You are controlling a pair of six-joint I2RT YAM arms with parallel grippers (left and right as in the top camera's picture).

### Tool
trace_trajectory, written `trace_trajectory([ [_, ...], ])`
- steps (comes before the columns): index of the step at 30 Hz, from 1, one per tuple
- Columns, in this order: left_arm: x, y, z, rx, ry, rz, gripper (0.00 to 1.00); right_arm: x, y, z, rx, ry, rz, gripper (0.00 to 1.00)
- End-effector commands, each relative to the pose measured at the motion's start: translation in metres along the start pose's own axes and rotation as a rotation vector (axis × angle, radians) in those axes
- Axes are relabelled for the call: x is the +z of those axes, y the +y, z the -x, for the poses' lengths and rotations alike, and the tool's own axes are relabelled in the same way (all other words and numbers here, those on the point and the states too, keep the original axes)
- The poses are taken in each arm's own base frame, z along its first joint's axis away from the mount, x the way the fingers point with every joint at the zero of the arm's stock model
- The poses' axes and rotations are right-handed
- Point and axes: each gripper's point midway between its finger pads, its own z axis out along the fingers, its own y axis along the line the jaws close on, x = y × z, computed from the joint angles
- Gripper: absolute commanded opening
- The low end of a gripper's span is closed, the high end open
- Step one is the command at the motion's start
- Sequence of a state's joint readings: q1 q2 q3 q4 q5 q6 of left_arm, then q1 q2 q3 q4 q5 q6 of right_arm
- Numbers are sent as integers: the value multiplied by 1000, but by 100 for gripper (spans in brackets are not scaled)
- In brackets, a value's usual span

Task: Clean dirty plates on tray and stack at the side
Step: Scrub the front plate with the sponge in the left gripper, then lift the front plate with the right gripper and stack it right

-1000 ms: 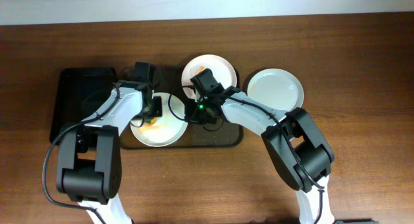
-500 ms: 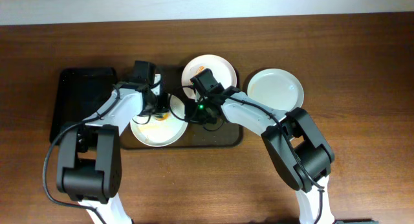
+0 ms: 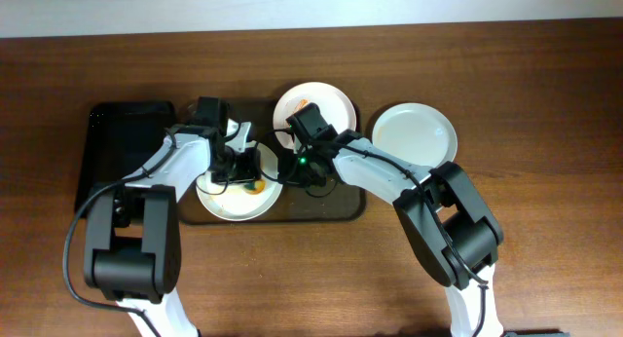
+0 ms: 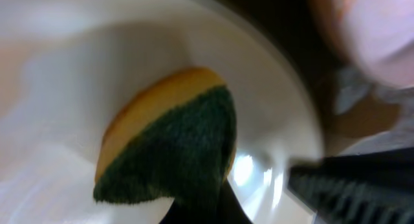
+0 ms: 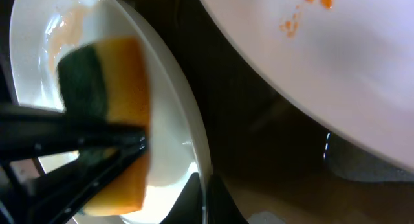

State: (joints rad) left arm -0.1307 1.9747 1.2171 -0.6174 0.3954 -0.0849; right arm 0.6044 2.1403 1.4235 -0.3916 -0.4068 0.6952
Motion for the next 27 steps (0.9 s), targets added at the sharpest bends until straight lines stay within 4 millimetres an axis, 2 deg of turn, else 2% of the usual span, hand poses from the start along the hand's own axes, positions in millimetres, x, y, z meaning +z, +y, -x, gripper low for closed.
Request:
trace_trajectory([
  [1, 28, 20, -31, -2, 106, 26, 1, 2, -2, -1, -5, 13, -1, 4],
  [3, 18, 38, -20, -53, 84, 116, 0, 2, -2, -2, -4, 15, -2, 4],
  [5, -1, 40, -2, -74, 69, 118, 0, 2, -2, -2, -3, 16, -3, 4],
  [7, -29, 44, 27, -92, 22, 137, 0, 2, -3, -3, -1, 20, -6, 4],
  [10, -83, 52, 84, -98, -131, 164, 0, 2, -3, -7, 6, 42, 3, 4],
  [12, -107, 55, 101, -103, -181, 168, 0, 0, 2, -10, 9, 60, 27, 5],
  [13, -113, 56, 105, -105, -195, 170, 1, -5, 4, -8, 11, 58, 30, 4],
  [16, -112, 57, 103, -108, -189, 172, 0, -29, 15, 2, -56, 6, 7, 4],
  [18, -111, 60, 100, -113, -178, 186, 0, -56, 15, 9, -108, -80, -88, 4],
  [22, -111, 60, 100, -115, -174, 186, 0, -84, 10, 11, -160, -169, -223, 4],
  [25, -111, 60, 100, -115, -174, 186, 0, -114, 13, 15, -249, -260, -332, 4],
  [27, -111, 60, 100, -115, -174, 186, 1, -141, 13, 20, -283, -360, -438, 4],
])
